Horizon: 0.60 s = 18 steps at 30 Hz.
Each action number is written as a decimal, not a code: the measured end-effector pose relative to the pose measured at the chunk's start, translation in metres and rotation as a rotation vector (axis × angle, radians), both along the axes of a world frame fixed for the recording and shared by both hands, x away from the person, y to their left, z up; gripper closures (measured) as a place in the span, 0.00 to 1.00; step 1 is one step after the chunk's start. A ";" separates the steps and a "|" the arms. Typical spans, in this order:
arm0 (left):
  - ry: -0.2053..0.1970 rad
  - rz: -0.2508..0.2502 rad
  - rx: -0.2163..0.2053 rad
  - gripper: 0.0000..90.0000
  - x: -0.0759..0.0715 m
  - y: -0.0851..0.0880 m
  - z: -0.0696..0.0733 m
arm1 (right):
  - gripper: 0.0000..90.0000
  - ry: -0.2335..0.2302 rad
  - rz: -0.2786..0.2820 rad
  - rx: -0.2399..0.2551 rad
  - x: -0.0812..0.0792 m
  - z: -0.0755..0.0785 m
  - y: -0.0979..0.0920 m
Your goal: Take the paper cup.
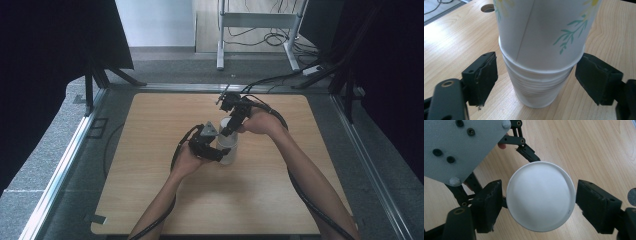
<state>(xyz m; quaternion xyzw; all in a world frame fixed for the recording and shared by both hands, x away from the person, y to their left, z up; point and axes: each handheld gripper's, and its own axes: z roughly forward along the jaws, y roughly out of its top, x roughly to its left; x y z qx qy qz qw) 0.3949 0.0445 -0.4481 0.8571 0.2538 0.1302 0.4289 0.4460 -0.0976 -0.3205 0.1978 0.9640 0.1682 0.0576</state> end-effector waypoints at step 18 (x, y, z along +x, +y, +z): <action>-0.023 -0.011 -0.003 0.28 -0.003 -0.001 0.000 | 0.39 0.024 -0.002 -0.025 0.003 0.013 0.003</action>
